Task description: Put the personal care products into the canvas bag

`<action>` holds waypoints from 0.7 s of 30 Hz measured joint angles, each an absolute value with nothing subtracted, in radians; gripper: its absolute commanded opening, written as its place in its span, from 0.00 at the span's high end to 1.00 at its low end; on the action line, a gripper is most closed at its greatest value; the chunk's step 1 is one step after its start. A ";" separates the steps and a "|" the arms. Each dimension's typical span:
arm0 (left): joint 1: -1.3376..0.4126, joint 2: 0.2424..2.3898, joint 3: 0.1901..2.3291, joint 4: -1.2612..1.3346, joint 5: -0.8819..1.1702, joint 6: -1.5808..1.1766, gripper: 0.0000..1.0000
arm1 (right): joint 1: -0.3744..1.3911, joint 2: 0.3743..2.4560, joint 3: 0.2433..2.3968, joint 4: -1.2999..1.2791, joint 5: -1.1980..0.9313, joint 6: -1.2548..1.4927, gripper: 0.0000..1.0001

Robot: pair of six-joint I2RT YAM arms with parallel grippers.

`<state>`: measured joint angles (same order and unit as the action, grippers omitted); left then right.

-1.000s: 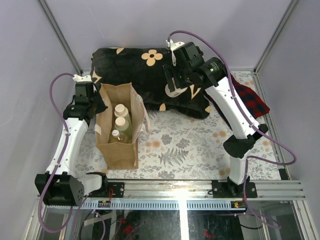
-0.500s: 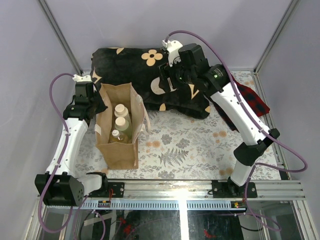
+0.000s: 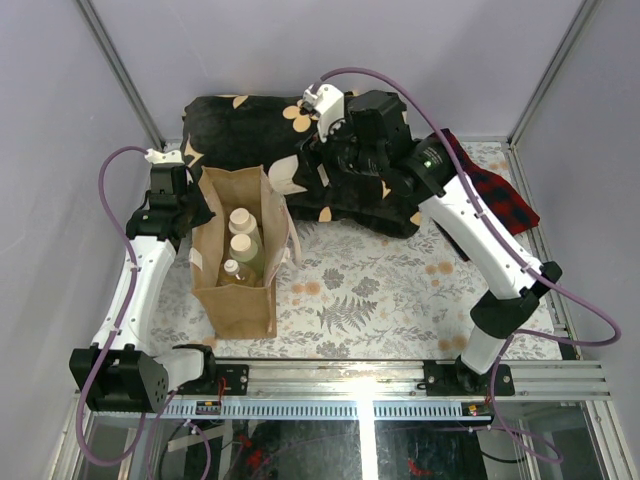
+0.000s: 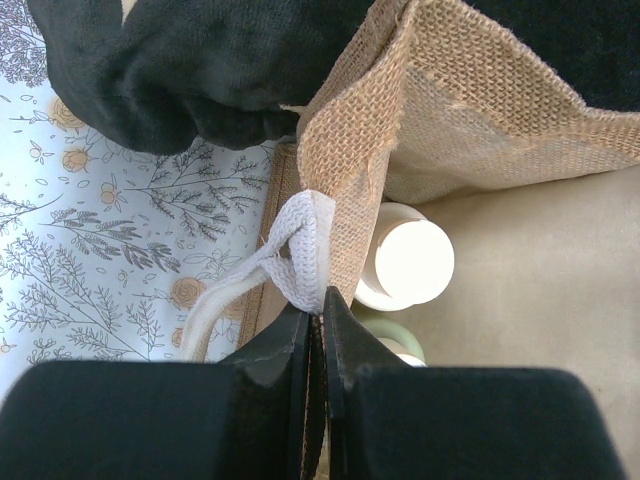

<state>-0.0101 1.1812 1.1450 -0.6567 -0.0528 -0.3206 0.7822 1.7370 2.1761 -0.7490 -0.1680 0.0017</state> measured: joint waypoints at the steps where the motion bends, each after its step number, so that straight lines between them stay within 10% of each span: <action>1: -0.010 1.181 1.145 -0.656 -0.053 -0.321 1.00 | 0.792 1.737 2.176 -0.749 -0.172 0.000 0.79; 21: -0.010 1.182 1.143 -0.648 -0.052 -0.321 1.00 | 0.928 1.942 2.180 -0.730 -0.274 -0.038 0.79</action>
